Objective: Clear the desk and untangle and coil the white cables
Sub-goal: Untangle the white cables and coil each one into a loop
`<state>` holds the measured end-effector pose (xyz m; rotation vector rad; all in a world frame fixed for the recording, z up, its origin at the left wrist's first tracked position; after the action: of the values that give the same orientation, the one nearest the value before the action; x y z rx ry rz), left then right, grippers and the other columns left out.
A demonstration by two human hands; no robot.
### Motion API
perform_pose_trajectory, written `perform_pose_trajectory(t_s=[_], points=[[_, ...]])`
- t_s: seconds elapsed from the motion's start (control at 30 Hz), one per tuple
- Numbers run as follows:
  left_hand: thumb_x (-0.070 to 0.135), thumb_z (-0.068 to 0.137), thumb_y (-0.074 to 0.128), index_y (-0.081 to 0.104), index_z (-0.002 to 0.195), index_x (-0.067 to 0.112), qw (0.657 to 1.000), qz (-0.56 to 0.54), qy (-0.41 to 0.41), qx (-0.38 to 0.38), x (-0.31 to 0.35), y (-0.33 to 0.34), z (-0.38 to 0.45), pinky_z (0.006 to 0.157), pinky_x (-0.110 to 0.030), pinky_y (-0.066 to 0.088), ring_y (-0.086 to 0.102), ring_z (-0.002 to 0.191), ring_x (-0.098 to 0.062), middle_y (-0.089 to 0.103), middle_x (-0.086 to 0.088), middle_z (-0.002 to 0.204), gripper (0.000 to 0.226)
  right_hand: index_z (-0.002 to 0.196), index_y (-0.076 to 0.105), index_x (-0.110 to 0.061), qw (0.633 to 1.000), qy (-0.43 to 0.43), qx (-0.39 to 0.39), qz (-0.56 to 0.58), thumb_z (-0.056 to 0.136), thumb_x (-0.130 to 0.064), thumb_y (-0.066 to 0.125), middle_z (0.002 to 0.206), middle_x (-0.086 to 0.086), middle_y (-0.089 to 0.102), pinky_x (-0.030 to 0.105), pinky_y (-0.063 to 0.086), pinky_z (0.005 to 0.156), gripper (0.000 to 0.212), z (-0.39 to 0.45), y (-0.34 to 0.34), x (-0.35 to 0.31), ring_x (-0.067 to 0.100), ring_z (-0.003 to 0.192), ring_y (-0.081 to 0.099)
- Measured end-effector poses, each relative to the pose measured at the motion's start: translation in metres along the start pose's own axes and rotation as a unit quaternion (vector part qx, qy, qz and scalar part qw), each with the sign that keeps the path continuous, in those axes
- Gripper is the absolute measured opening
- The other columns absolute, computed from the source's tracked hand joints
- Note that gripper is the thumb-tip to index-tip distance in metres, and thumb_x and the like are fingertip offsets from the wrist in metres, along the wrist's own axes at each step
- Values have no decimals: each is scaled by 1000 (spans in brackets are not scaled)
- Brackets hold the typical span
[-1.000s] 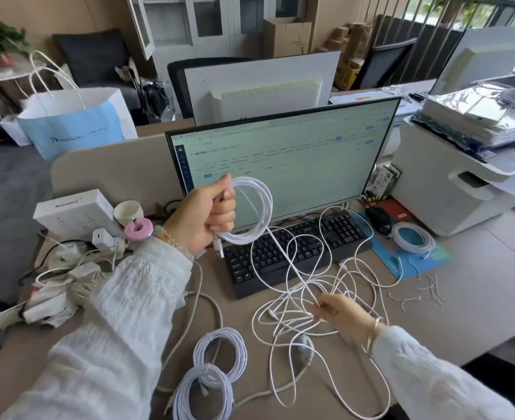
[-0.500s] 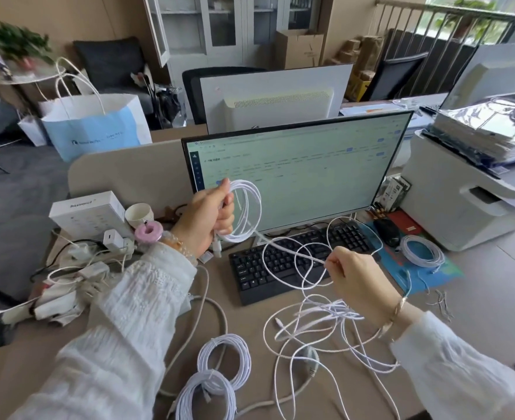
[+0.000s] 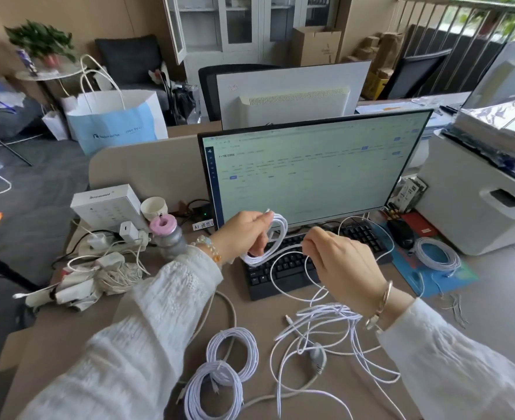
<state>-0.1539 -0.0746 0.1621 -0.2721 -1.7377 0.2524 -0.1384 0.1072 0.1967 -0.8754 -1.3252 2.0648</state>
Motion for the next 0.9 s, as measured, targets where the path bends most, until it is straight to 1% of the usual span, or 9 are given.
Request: perform_pose_trajectory(t_s=[0.13, 0.23, 0.37, 0.43, 0.53, 0.63, 0.73, 0.8, 0.9], points=[[31, 105, 36, 43, 71, 11, 997, -15, -21, -69, 3, 17, -1, 47, -21, 46, 58, 43, -18, 57, -2, 48, 40, 95, 55, -14, 999, 29, 12, 21, 101, -35, 36, 89, 1, 67, 39, 46, 60, 28, 8, 1, 6, 36, 77, 61], [32, 105, 36, 42, 69, 12, 993, -60, -44, -95, 4, 28, -1, 41, -21, 39, 40, 35, -14, 47, 1, 44, 41, 94, 56, -16, 998, 55, 12, 36, 100, -34, 39, 90, 1, 68, 40, 47, 64, 26, 15, 4, 13, 35, 81, 61], [38, 104, 30, 36, 66, 17, 930, -243, -158, -225, 2, 42, -3, 36, -19, 18, 18, 32, -6, 24, 8, 42, 44, 98, 59, -9, 984, 85, 5, 159, 100, -25, 45, 97, 4, 61, 37, 44, 78, 22, 20, 14, 23, 25, 89, 56], [38, 103, 29, 36, 68, 17, 889, -302, -192, -286, 2, 46, -5, 34, -18, 17, 20, 29, -2, 25, 11, 40, 41, 94, 59, -5, 950, 126, -27, 284, 99, -28, 49, 91, 7, 58, 39, 41, 82, 26, 20, 23, 28, 19, 85, 53], [37, 96, 37, 38, 66, 17, 861, -338, -212, -315, 1, 50, -6, 30, -15, 19, 23, 27, -1, 27, 11, 38, 36, 93, 55, 1, 872, 194, -88, 440, 95, -45, 50, 80, 18, 60, 48, 50, 71, 46, 16, 31, 29, 20, 72, 53], [39, 92, 42, 39, 66, 17, 856, -345, -225, -313, -4, 50, -7, 29, -16, 20, 24, 27, -1, 27, 10, 38, 35, 96, 52, 11, 809, 224, -117, 530, 99, -30, 50, 64, 10, 59, 32, 48, 48, 41, 13, 35, 31, 23, 52, 52], [42, 97, 38, 40, 66, 17, 870, -315, -228, -304, -6, 52, -6, 32, -17, 19, 22, 28, -1, 26, 11, 39, 40, 86, 46, -1, 758, 247, -119, 592, 95, -24, 56, 55, 7, 41, 25, 36, 42, 26, 11, 40, 36, 17, 45, 36], [44, 100, 34, 41, 66, 17, 884, -284, -226, -295, -6, 52, -5, 34, -17, 18, 21, 28, -1, 25, 11, 39, 44, 86, 44, -7, 742, 250, -116, 611, 93, -20, 59, 55, 6, 38, 24, 35, 42, 21, 11, 41, 40, 16, 45, 34], [44, 102, 34, 40, 67, 17, 893, -264, -227, -285, -5, 49, -4, 34, -16, 18, 20, 29, -1, 24, 12, 40, 44, 90, 54, 0, 757, 231, -112, 601, 93, -18, 59, 59, 11, 51, 23, 41, 43, 19, 9, 37, 44, 20, 48, 43]])
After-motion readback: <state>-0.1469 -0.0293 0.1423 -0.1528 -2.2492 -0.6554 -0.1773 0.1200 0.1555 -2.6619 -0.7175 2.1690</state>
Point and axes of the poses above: each hand's wrist, its own z-axis towards the middle knuckle, its own y-axis out of the palm, x = y × z, the point moved 4 cm from there along z, towards the middle knuckle
